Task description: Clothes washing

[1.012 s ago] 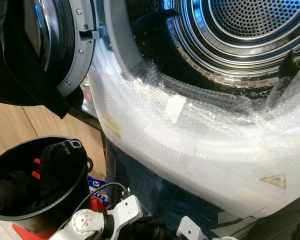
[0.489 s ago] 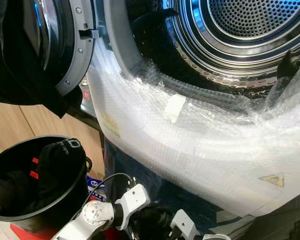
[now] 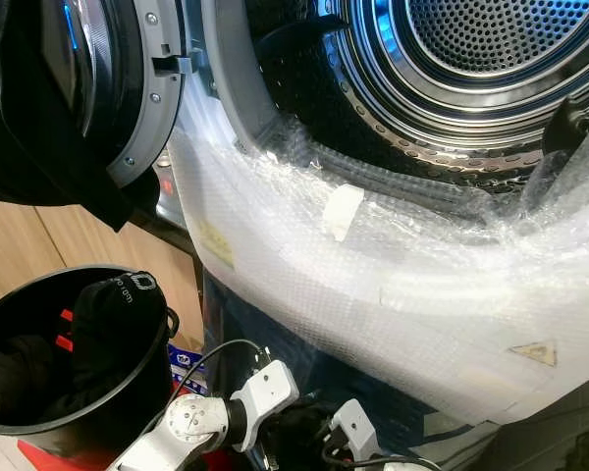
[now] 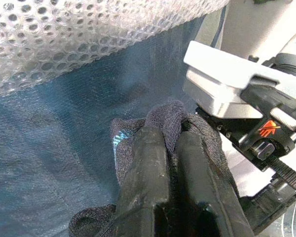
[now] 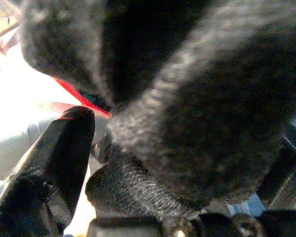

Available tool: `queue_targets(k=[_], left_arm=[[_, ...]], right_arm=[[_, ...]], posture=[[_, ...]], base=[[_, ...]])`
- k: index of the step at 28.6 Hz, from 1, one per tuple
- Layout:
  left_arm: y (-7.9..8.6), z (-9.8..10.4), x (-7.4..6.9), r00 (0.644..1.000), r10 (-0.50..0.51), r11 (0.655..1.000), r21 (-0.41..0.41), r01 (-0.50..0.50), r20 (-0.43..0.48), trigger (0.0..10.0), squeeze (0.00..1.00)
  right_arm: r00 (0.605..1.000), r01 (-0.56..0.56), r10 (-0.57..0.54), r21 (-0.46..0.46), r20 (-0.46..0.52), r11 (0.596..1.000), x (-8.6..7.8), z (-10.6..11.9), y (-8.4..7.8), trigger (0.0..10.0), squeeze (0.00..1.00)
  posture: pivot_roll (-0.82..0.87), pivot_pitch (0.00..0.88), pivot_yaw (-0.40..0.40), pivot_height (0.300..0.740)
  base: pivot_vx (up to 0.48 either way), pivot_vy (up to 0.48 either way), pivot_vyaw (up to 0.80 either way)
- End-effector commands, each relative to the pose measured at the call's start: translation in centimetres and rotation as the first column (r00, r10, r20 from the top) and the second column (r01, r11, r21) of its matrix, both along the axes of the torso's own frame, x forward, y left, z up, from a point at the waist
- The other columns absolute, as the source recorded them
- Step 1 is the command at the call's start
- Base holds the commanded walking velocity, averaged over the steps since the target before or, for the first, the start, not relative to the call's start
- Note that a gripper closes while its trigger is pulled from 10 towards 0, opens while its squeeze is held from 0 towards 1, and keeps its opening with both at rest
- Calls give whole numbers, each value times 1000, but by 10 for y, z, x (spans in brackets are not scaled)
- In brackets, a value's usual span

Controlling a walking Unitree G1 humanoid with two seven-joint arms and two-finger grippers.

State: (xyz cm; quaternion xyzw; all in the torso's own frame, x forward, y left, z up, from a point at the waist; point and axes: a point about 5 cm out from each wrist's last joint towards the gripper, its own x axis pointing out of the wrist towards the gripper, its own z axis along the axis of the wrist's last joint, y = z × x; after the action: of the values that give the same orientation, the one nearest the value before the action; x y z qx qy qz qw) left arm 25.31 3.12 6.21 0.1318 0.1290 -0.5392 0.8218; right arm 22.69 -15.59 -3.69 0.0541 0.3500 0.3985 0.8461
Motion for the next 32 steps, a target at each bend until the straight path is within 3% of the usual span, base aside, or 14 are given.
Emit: queue_targets(k=[1, 7, 13, 14, 15, 16, 20, 32], left_arm=[[-4, 3, 2, 1000, -8, 1000, -5, 8, 21, 10000, 0], [-5, 4, 3, 1000, -8, 1000, -7, 8, 30, 10000, 0], [-5, 4, 4, 999, -4, 1000, -8, 4, 35, 10000, 0], [-5, 4, 4, 999, -2, 1000, -8, 2, 35, 10000, 0], [-5, 4, 4, 999, -2, 1000, -8, 2, 35, 10000, 0], [-4, 4, 4, 999, 4, 1000, -8, -3, 35, 10000, 0], [-2, 2, 3, 999, 8, 1000, 0, -8, 35, 10000, 0], [-2, 4, 7, 999, 8, 1000, 5, -8, 48, 10000, 0]], right_arm=[[998, 58, -57, 32, -26, 998, -3, -3, -1, 10000, 0], [986, 162, -155, 128, -65, 978, 0, -2, 6, 10000, 0], [987, 153, -143, 139, -77, 978, -6, -5, 8, 10000, 0], [986, 158, -149, 136, -79, 978, -6, -5, 8, 3804, 0], [986, 158, -149, 136, -79, 978, -6, -5, 8, 3804, 0], [984, 170, -162, 122, -78, 978, -7, -6, 6, 0, 0], [983, 168, -156, 137, -92, 976, -12, -8, 8, 0, 0], [981, 191, -182, 220, -60, 957, -4, -1, 13, 0, 0]], posture=[[185, 2, -89, 740], [183, 0, -86, 740], [187, 0, -89, 740], [187, 0, -90, 740], [187, 0, -90, 740], [188, 2, -90, 740], [202, 3, -97, 740], [201, 0, -90, 740]], base=[[0, 0, 0], [0, 0, 0], [0, 0, 0], [0, 0, 0], [0, 0, 0], [0, 0, 0], [0, 0, 0], [0, 0, 0]])
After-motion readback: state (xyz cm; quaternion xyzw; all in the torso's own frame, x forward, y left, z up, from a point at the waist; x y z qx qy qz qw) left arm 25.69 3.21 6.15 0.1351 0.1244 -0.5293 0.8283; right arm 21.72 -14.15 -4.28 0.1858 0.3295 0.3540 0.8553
